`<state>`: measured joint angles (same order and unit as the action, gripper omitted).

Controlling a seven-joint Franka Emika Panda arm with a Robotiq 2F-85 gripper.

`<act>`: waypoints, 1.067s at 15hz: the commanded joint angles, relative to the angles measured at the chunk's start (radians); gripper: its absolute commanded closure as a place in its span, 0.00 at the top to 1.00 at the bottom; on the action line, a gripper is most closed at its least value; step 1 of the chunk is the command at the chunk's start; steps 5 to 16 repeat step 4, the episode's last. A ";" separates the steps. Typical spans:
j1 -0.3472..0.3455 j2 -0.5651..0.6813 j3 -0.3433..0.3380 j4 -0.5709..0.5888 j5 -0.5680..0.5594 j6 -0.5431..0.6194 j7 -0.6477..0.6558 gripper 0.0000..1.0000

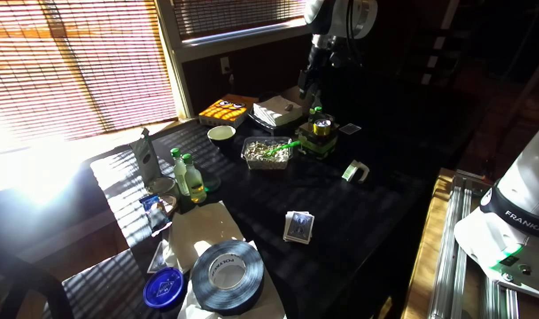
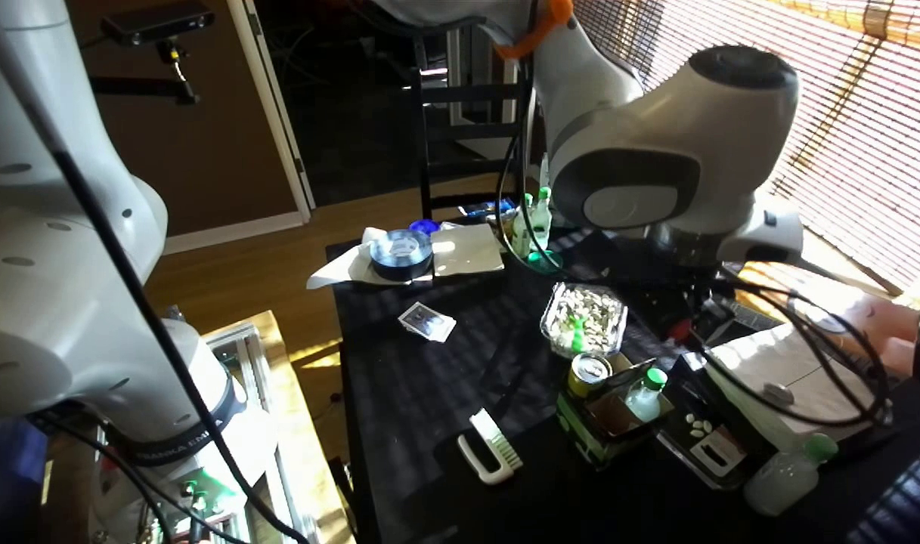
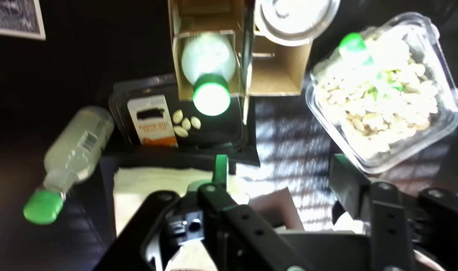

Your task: Move the box to the right.

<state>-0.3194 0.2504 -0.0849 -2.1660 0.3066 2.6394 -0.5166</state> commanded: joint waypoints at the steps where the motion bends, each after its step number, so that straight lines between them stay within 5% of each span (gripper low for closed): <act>1: 0.058 -0.113 0.051 -0.027 -0.033 0.050 -0.025 0.99; 3: 0.057 -0.079 0.040 0.001 -0.012 0.033 -0.018 0.92; 4: 0.078 -0.098 0.051 0.001 -0.012 0.033 -0.022 0.98; 16: 0.078 -0.098 0.051 0.001 -0.012 0.033 -0.022 0.98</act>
